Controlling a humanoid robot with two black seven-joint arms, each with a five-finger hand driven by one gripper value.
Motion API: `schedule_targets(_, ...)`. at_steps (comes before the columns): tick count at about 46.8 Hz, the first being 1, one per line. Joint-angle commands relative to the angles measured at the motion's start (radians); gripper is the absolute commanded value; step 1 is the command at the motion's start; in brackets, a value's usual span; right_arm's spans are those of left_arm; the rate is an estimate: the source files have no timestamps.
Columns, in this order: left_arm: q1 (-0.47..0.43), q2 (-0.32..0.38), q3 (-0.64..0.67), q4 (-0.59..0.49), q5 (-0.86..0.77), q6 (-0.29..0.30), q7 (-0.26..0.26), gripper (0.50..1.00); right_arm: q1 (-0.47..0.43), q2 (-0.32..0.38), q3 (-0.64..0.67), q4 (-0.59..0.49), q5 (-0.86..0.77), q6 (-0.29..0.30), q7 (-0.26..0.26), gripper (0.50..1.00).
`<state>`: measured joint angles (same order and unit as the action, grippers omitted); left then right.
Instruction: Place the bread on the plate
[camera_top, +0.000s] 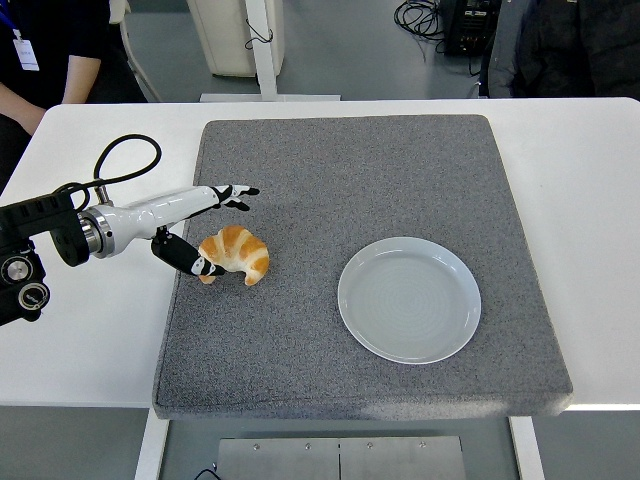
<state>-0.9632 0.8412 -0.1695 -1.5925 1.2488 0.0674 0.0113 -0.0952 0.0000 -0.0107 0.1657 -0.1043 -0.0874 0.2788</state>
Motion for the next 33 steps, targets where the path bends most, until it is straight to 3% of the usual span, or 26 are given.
schedule_targets(1, 0.027, -0.01, -0.001, 0.003, 0.057, 0.038, -0.045, 0.898, 0.0, 0.0, 0.0, 0.0, 0.0, 0.0, 0.0, 1.0)
schedule_targets(23, 0.103, -0.053, 0.002, 0.106, 0.069, 0.144, -0.132, 0.899, 0.0, 0.0, 0.0, 0.0, 0.0, 0.0, 0.0, 1.0)
schedule_targets(33, 0.126, -0.086, 0.002, 0.129, 0.069, 0.15, -0.139, 0.899, 0.0, 0.0, 0.0, 0.0, 0.0, 0.0, 0.0, 1.0)
